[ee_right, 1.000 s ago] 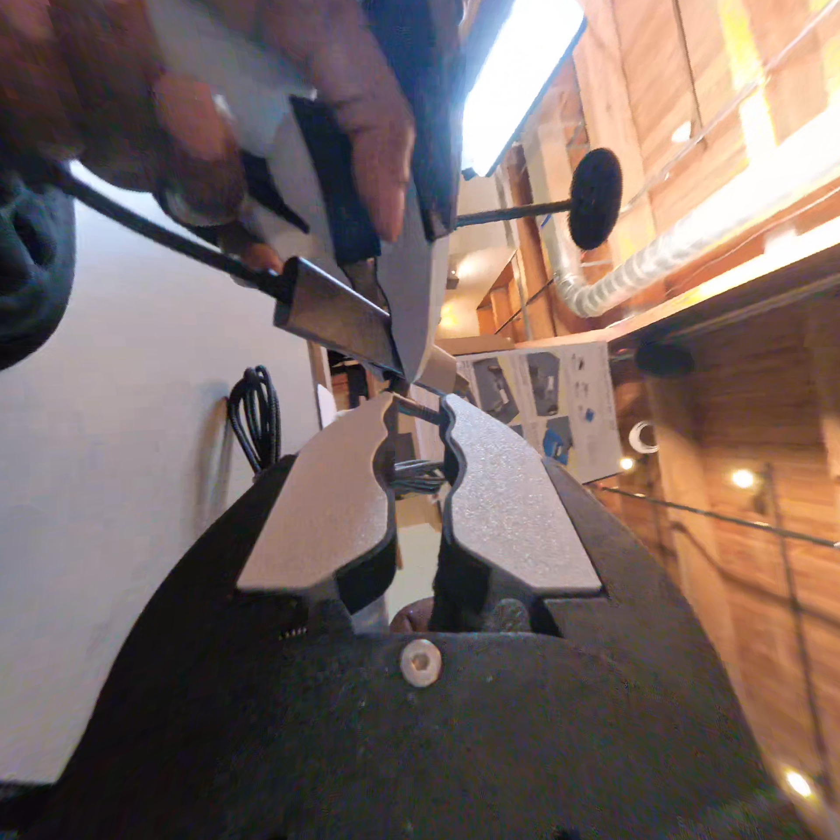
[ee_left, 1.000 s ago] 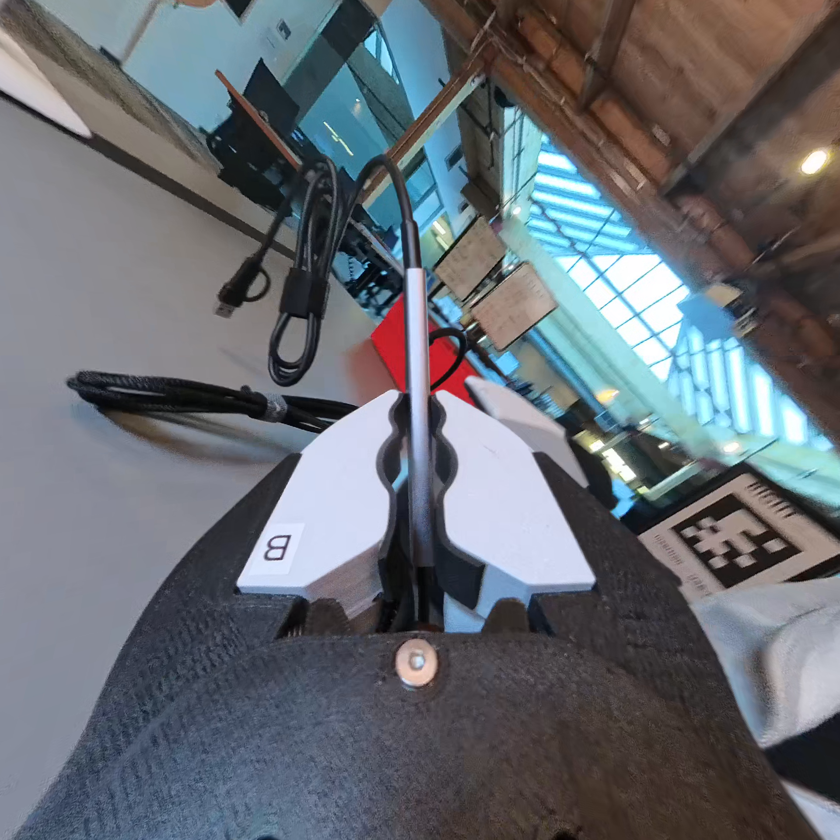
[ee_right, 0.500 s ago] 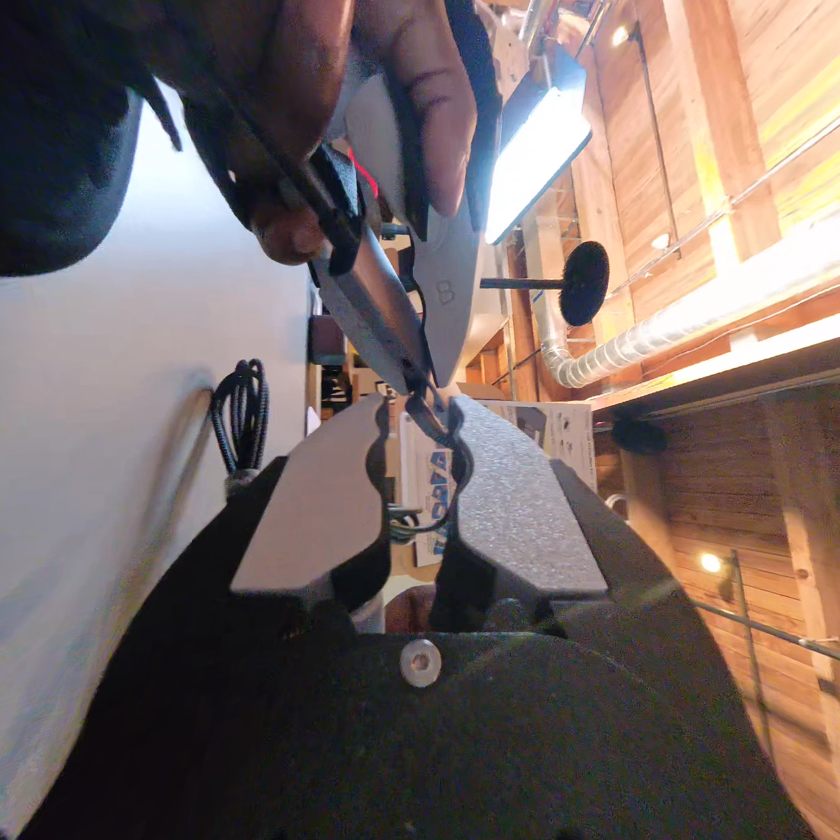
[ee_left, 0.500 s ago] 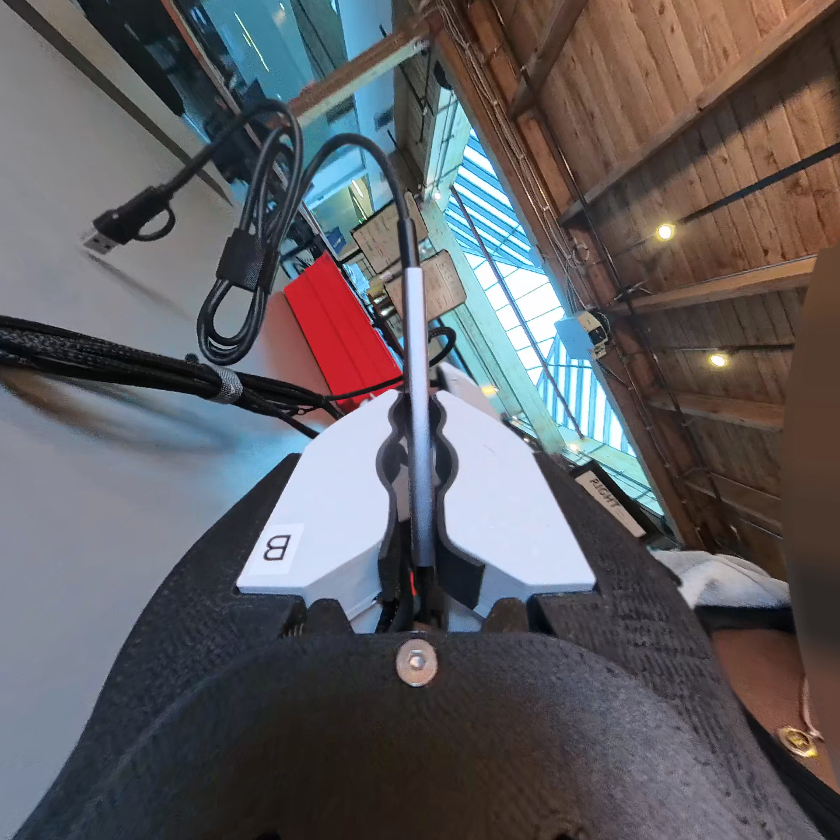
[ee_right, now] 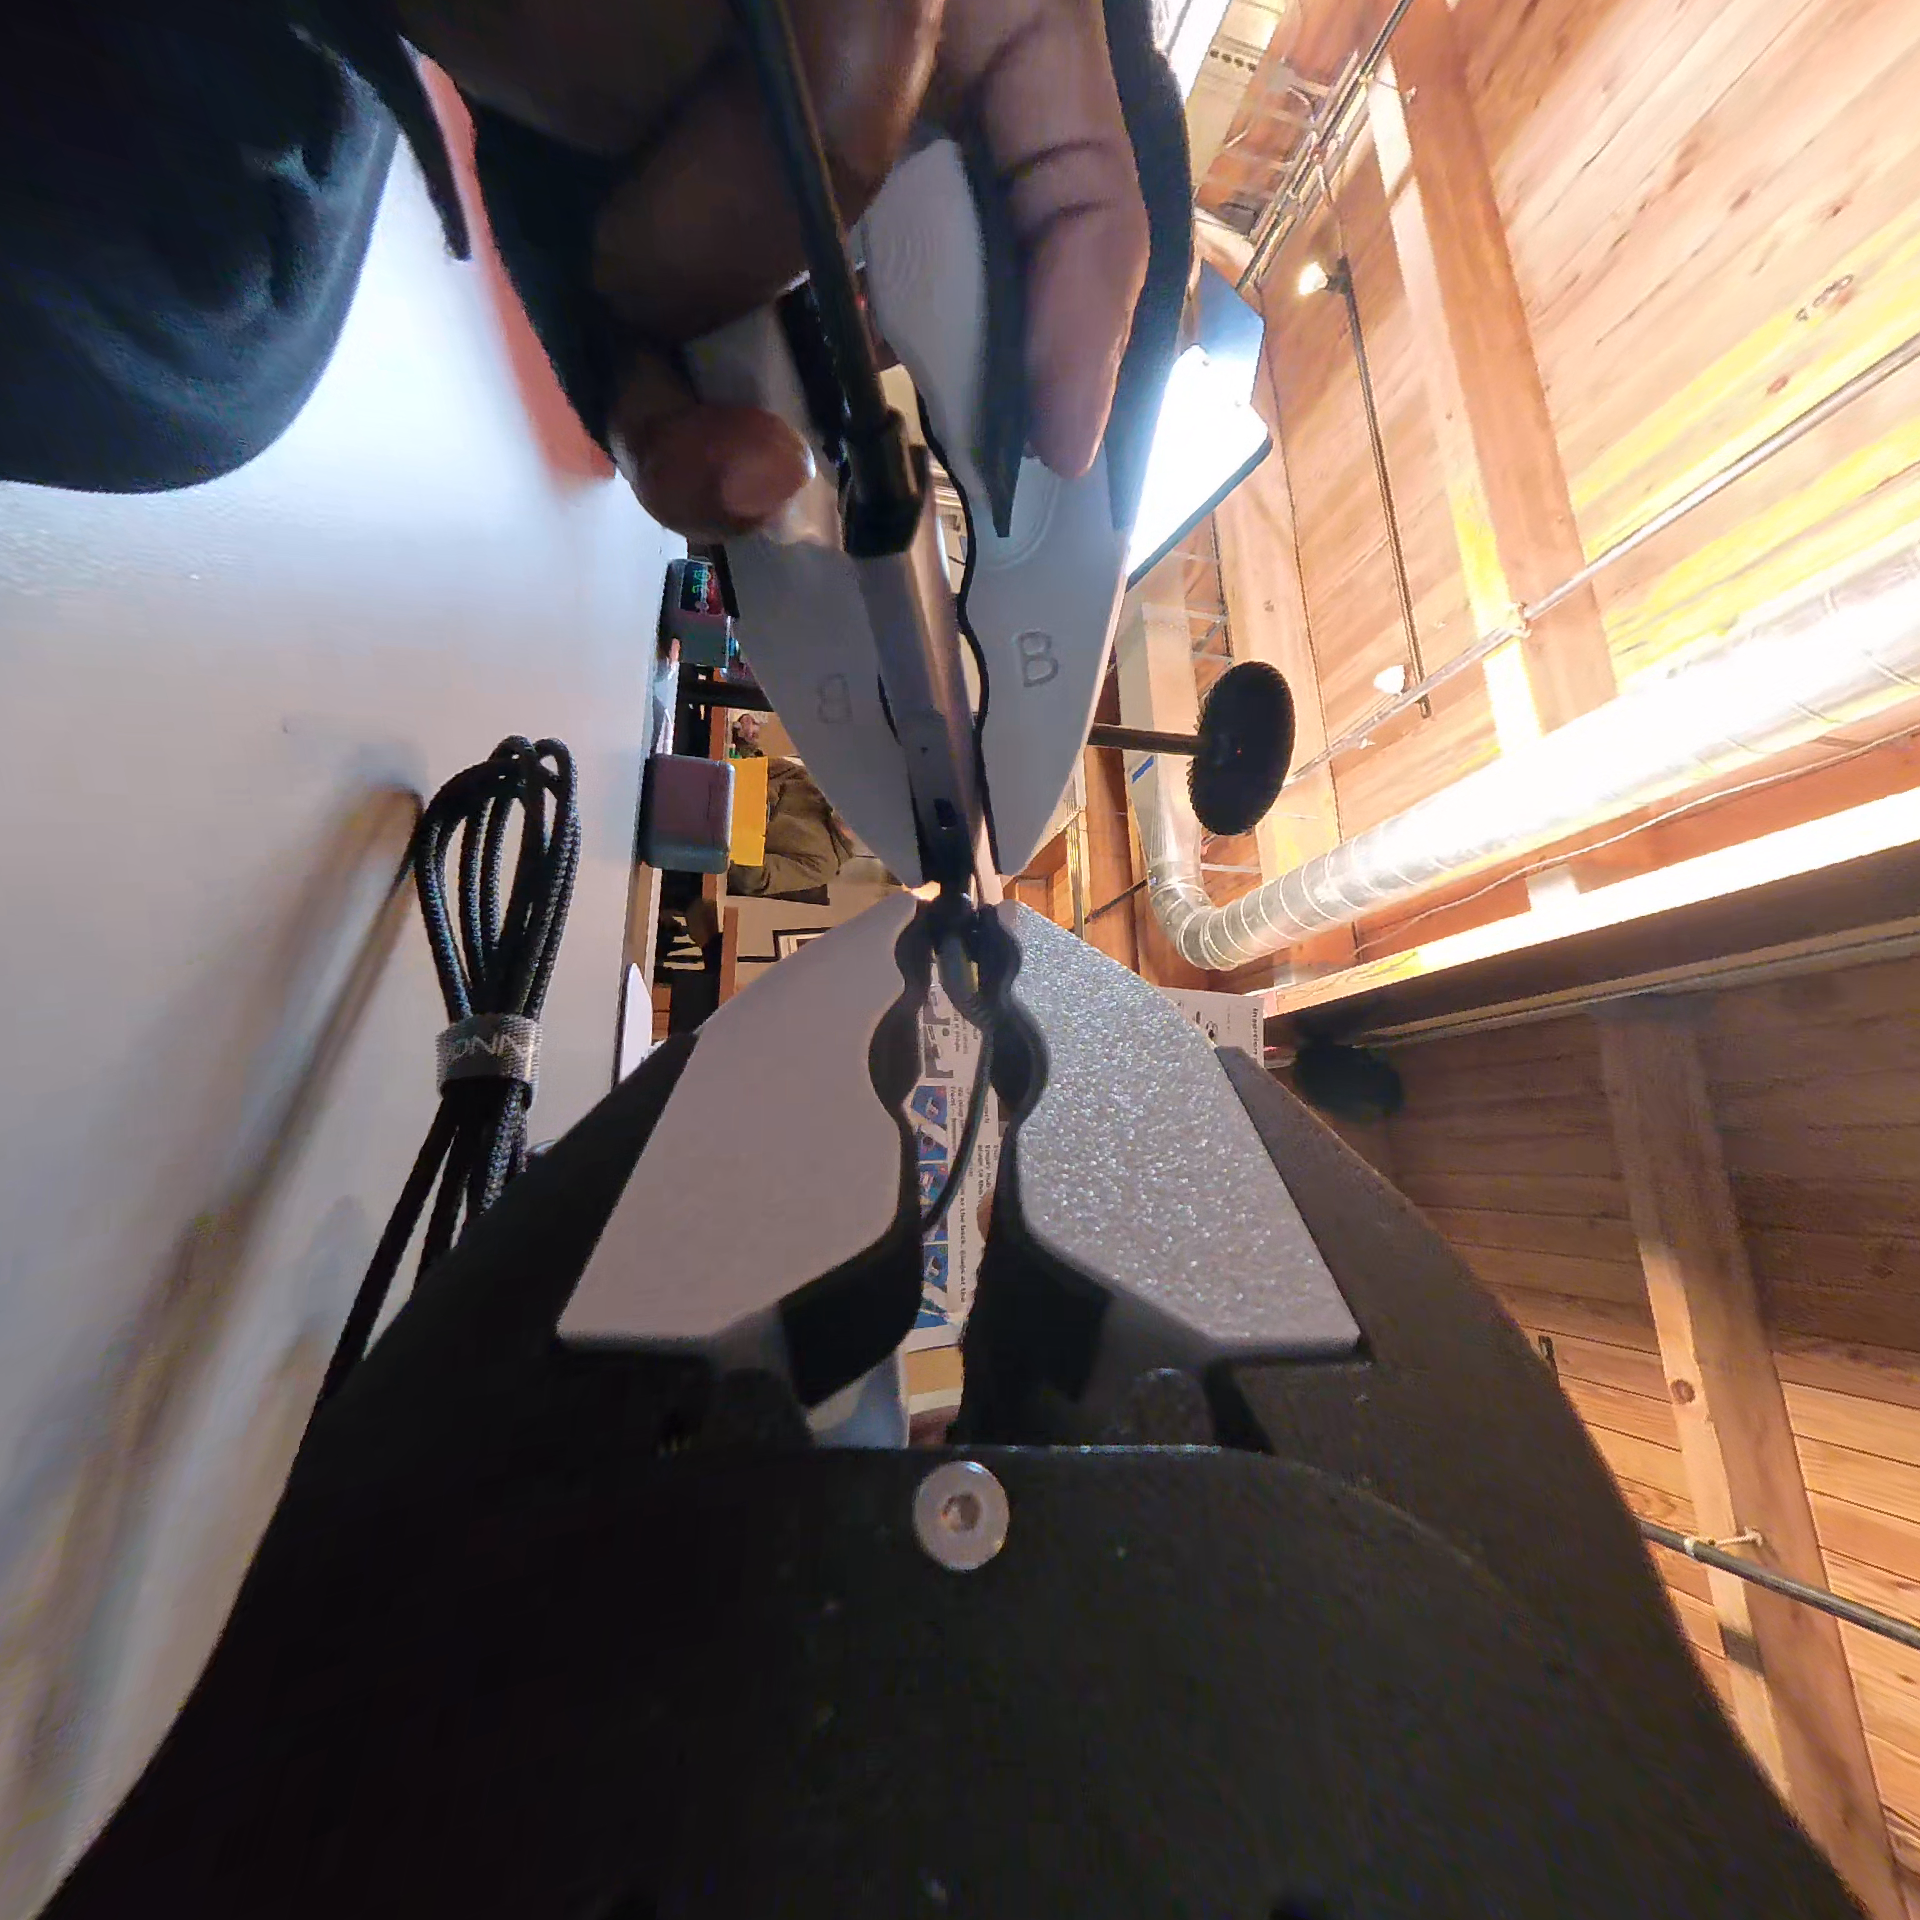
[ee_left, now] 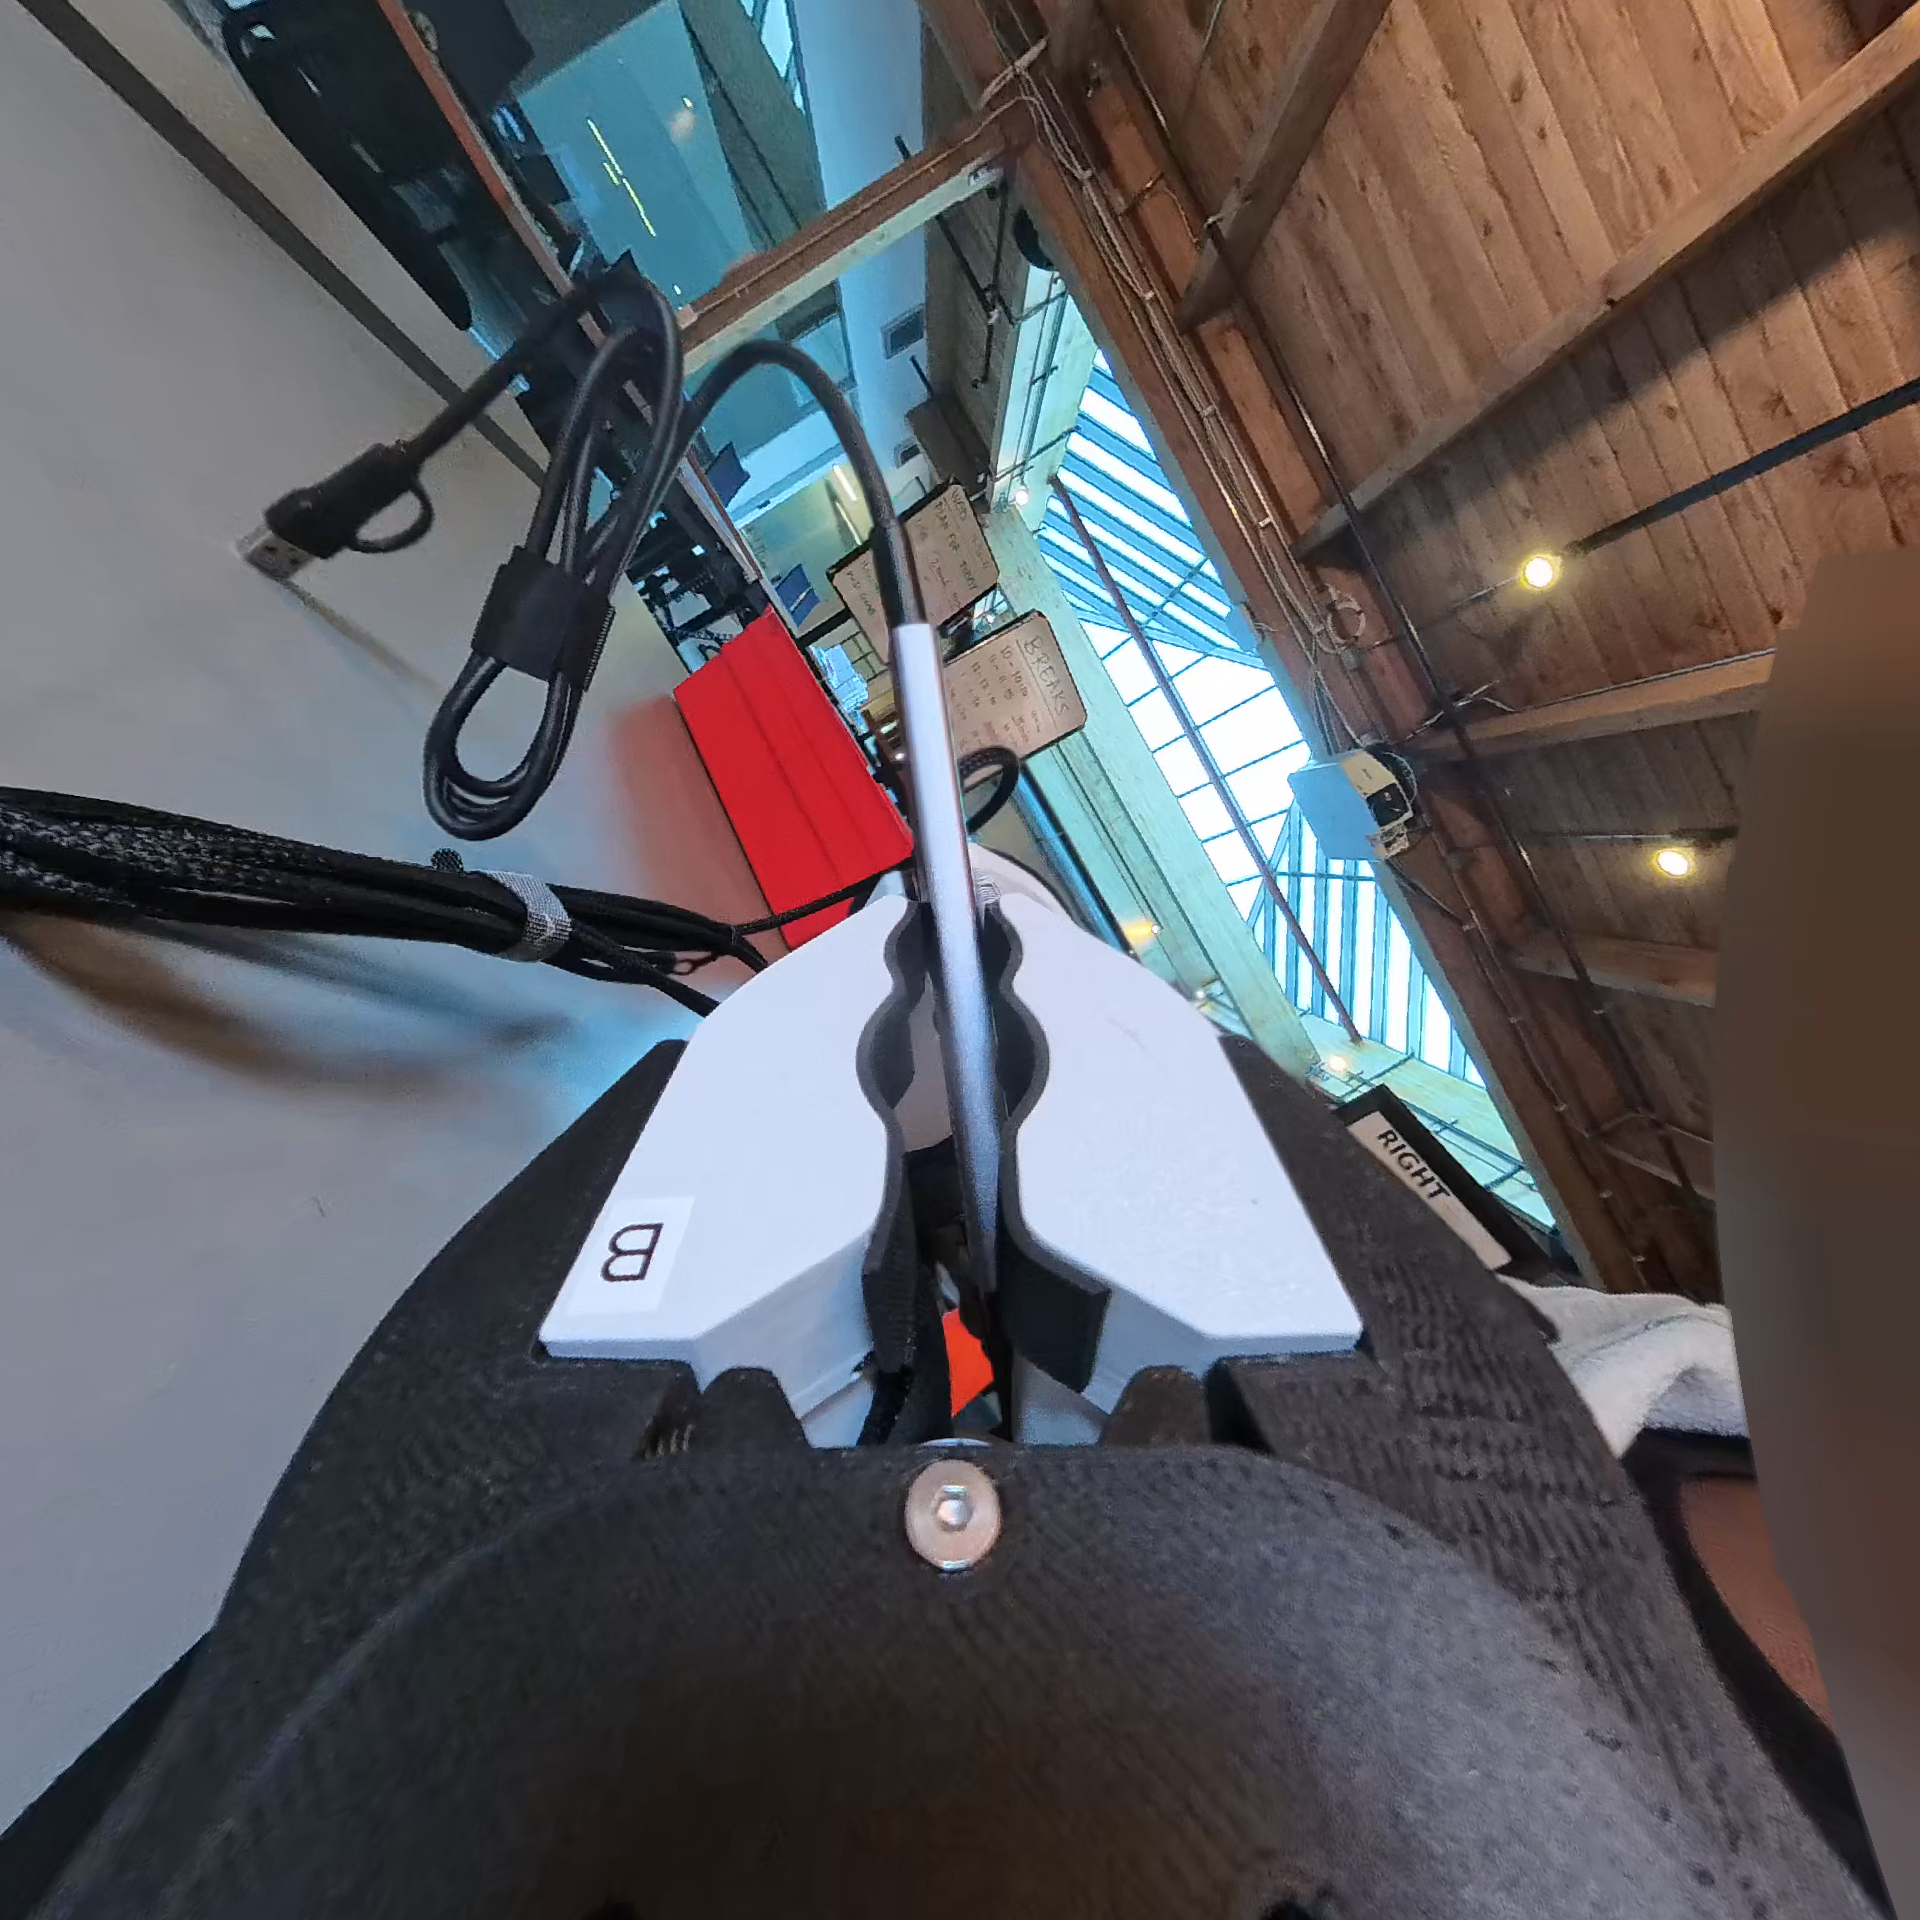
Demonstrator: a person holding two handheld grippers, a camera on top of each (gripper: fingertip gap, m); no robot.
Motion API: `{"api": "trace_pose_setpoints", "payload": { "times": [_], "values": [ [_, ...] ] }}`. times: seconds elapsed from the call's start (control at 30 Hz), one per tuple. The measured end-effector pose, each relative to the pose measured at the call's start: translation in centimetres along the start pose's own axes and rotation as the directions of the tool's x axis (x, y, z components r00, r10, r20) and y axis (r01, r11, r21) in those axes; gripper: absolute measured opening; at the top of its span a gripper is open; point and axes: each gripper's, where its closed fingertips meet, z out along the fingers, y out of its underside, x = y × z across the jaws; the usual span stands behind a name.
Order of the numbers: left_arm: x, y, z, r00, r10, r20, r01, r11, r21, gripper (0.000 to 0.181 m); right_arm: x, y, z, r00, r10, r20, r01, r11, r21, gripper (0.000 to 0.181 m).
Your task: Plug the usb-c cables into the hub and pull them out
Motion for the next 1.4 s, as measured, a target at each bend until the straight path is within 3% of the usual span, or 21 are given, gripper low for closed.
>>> {"api": "trace_pose_setpoints", "payload": {
  "times": [0.33, 0.47, 0.57, 0.63, 0.73, 0.8, 0.87, 0.93, 1.03, 1.1, 1.17, 1.23, 1.3, 1.4],
  "values": [
    [0.0, 0.6, 0.5, 0.997, 0.078, 0.023, -0.077, 0.997, -0.03, 0.013, -0.1, 0.2, -0.9, 0.998, 0.062, 0.018, -0.061, 0.998, -0.011, 0.008],
    [2.1, 0.4, 0.4, 0.976, 0.206, -0.067, -0.205, 0.979, 0.01, 0.034, 0.8, 0.5, -0.9, 0.963, 0.27, 0.021, -0.269, 0.962, -0.039, 0.007],
    [4.2, -1.4, -0.6, 0.904, 0.423, -0.064, -0.407, 0.897, 0.172, 0.04, 2.3, 0.6, -0.6, 0.846, 0.533, 0.035, -0.532, 0.846, -0.035, 0.007],
    [5.4, -2.3, -1.3, 0.804, 0.595, 0.014, -0.578, 0.774, 0.258, 0.043, 3.0, 0.2, -0.5, 0.737, 0.67, 0.085, -0.671, 0.741, -0.022, 0.008],
    [7.1, -2.6, -2.0, 0.591, 0.796, 0.13, -0.789, 0.536, 0.3, 0.045, 2.9, -1.1, -0.4, 0.582, 0.786, 0.209, -0.798, 0.601, -0.04, 0.008],
    [7.8, -2.7, -2.4, 0.504, 0.85, 0.154, -0.845, 0.448, 0.292, 0.044, 2.7, -1.9, -0.5, 0.458, 0.838, 0.296, -0.863, 0.499, -0.078, 0.009],
    [8.3, -2.8, -3.0, 0.506, 0.857, 0.097, -0.838, 0.462, 0.289, 0.051, 2.4, -2.4, -0.7, 0.348, 0.866, 0.36, -0.898, 0.418, -0.136, 0.009],
    [8.6, -4.6, -4.2, 0.576, 0.808, 0.123, -0.784, 0.504, 0.361, 0.051, 2.4, -2.2, -0.8, 0.292, 0.881, 0.372, -0.915, 0.37, -0.159, 0.009],
    [9.8, -5.5, -5.9, 0.618, 0.783, 0.07, -0.714, 0.522, 0.467, 0.054, 2.2, -0.8, -0.7, 0.254, 0.909, 0.332, -0.922, 0.331, -0.199, 0.008],
    [8.8, -6.7, -6.2, 0.646, 0.744, 0.172, -0.723, 0.523, 0.452, 0.054, 2.8, 1.0, -0.4, 0.268, 0.932, 0.245, -0.926, 0.32, -0.201, 0.007],
    [7.9, -7.6, -6.5, 0.592, 0.741, 0.318, -0.788, 0.449, 0.422, 0.054, 4.0, 1.8, -0.5, 0.248, 0.948, 0.199, -0.944, 0.283, -0.172, 0.008],
    [8.5, -6.8, -6.1, 0.546, 0.782, 0.3, -0.814, 0.411, 0.41, 0.052, 4.6, 2.4, -0.5, 0.199, 0.964, 0.176, -0.959, 0.228, -0.166, 0.007],
    [8.4, -6.2, -5.4, 0.536, 0.802, 0.264, -0.823, 0.428, 0.373, 0.052, 4.9, 2.4, -0.5, 0.11, 0.974, 0.196, -0.977, 0.143, -0.159, 0.007],
    [7.5, -6.1, -5.1, 0.593, 0.774, 0.222, -0.788, 0.501, 0.358, 0.052, 5.7, 2.6, -0.7, -0.073, 0.97, 0.234, -0.992, -0.047, -0.115, 0.007]
  ]
}}
